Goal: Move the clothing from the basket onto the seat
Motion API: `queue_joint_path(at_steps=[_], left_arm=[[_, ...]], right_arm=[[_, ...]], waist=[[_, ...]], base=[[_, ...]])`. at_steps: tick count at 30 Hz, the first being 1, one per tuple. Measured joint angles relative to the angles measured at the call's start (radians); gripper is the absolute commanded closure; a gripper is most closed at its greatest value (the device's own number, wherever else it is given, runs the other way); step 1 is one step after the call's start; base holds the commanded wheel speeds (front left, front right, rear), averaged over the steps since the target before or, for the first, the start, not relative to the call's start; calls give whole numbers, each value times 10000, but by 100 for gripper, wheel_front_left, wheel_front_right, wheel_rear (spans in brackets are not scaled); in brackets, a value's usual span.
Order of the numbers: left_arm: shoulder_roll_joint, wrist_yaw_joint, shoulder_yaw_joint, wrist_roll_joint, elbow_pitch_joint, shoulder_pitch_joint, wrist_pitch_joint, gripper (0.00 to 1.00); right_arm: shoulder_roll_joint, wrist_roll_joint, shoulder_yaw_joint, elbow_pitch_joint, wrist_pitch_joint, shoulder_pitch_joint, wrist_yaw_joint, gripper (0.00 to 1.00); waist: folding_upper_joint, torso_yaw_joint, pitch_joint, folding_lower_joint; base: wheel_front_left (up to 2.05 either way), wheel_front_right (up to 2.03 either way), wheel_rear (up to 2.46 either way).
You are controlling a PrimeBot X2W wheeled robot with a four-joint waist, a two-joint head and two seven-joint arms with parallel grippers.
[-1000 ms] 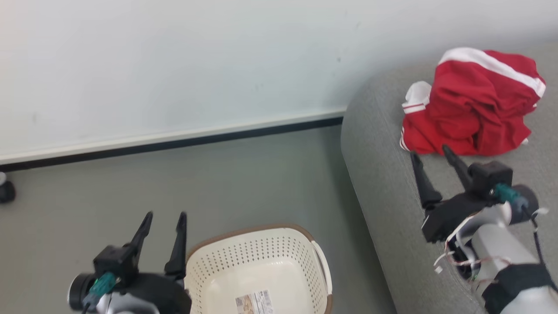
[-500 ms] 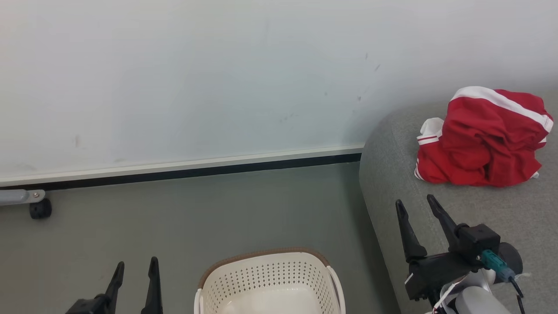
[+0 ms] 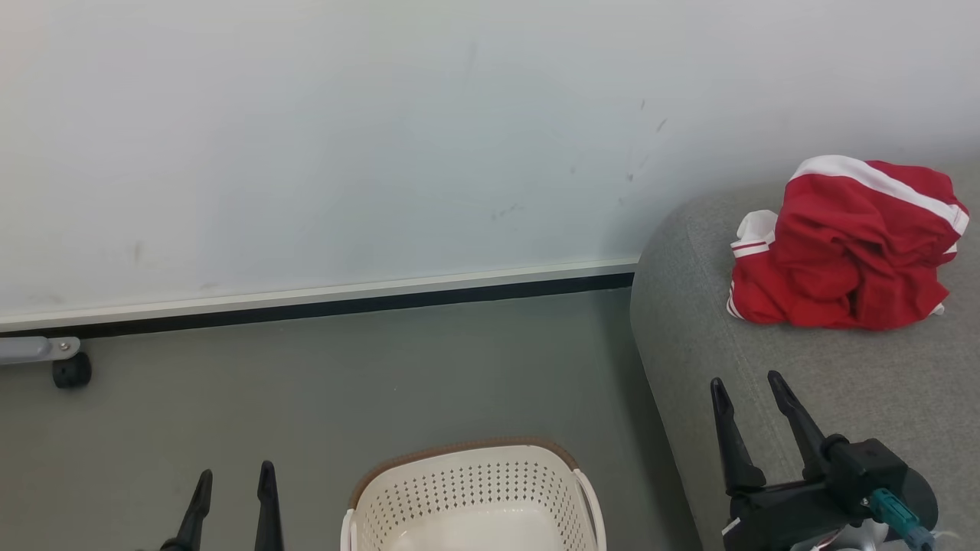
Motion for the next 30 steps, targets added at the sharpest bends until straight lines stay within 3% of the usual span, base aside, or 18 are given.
queue_joint_path(at_steps=[30], left_arm=[[-163, 0, 257, 644, -403, 122, 0, 0]], right_arm=[[27, -161, -568, -800, 0, 461, -92, 0]], waist=[[0, 38, 150, 0]], base=[[0, 0, 0]])
